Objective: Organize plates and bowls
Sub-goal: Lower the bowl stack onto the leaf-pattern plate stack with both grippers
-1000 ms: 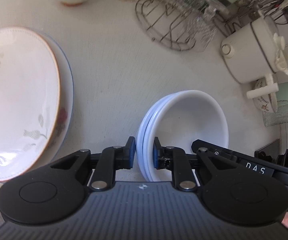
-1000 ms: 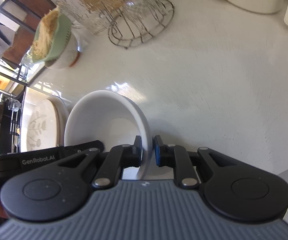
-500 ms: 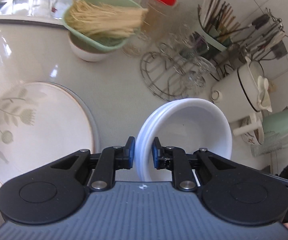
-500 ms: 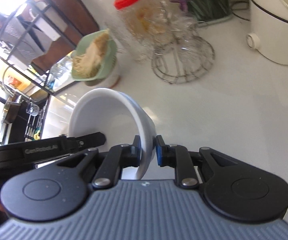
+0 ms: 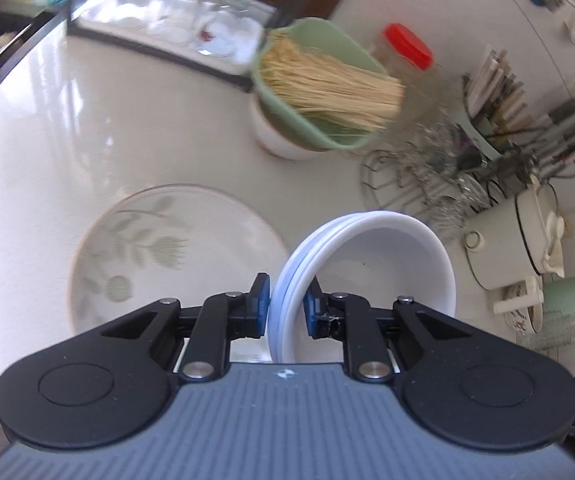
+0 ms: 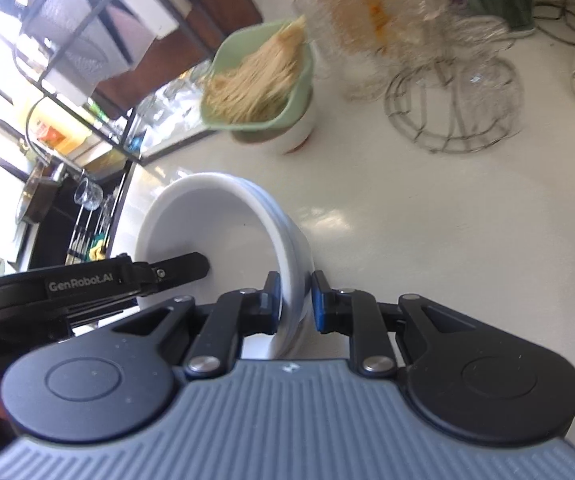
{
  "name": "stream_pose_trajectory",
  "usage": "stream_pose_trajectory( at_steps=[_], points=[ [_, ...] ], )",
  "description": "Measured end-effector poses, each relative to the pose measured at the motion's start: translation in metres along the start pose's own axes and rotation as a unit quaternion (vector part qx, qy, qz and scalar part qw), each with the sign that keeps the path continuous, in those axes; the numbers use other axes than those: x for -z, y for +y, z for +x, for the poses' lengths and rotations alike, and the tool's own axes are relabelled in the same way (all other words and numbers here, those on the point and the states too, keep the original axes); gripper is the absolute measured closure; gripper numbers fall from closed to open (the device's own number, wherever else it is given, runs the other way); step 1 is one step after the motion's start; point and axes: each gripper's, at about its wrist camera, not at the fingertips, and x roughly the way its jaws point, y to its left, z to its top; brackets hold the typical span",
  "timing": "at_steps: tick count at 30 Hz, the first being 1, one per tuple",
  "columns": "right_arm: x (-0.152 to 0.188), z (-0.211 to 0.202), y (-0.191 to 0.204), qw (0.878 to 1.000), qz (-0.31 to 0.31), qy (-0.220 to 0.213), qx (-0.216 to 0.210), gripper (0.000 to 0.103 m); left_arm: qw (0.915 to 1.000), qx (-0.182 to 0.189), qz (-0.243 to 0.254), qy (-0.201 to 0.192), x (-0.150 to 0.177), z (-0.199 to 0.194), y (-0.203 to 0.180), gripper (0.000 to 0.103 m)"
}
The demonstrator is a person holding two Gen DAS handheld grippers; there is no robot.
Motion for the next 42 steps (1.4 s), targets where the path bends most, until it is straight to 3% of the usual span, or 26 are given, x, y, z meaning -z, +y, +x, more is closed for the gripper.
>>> stream_pose_trajectory(
  at_steps=[3, 9, 15, 28, 35, 37, 39, 42],
  points=[
    [0.003, 0.014, 0.012, 1.0, -0.007, 0.015, 0.002, 0.084, 0.9999, -0.003, -0.013, 0.004, 0.002, 0.001, 0.021, 0.082],
    [0.01, 0.043, 0.033, 0.999, -0.015, 0.028, 0.018, 0.084, 0.9991, -0.038, 0.018, 0.009, 0.002, 0.009, 0.038, 0.082],
    [0.015, 0.062, 0.033, 0.999, 0.015, 0.024, 0.022, 0.084, 0.9988, -0.033, 0.022, 0.029, -0.003, 0.023, 0.059, 0.082],
    [0.023, 0.078, 0.03, 0.999, 0.025, 0.029, 0.018, 0.083, 0.9966, -0.06, 0.041, 0.037, -0.001, 0.036, 0.063, 0.082],
    [0.022, 0.069, 0.032, 1.0, 0.007, 0.021, 0.006, 0.083, 0.9959, -0.077, 0.045, 0.011, 0.004, 0.017, 0.059, 0.081],
    [0.02, 0.059, 0.032, 1.0, 0.004, 0.01, 0.006, 0.077, 0.9956, -0.082, 0.045, 0.0, 0.005, 0.006, 0.056, 0.079],
    [0.019, 0.048, 0.03, 1.0, 0.002, -0.007, 0.006, 0.061, 0.9947, -0.092, 0.047, -0.005, 0.006, -0.003, 0.051, 0.079],
    [0.017, 0.031, 0.026, 1.0, -0.004, -0.021, 0.007, 0.061, 0.9935, -0.098, 0.055, -0.015, 0.009, -0.018, 0.041, 0.079]
  ],
)
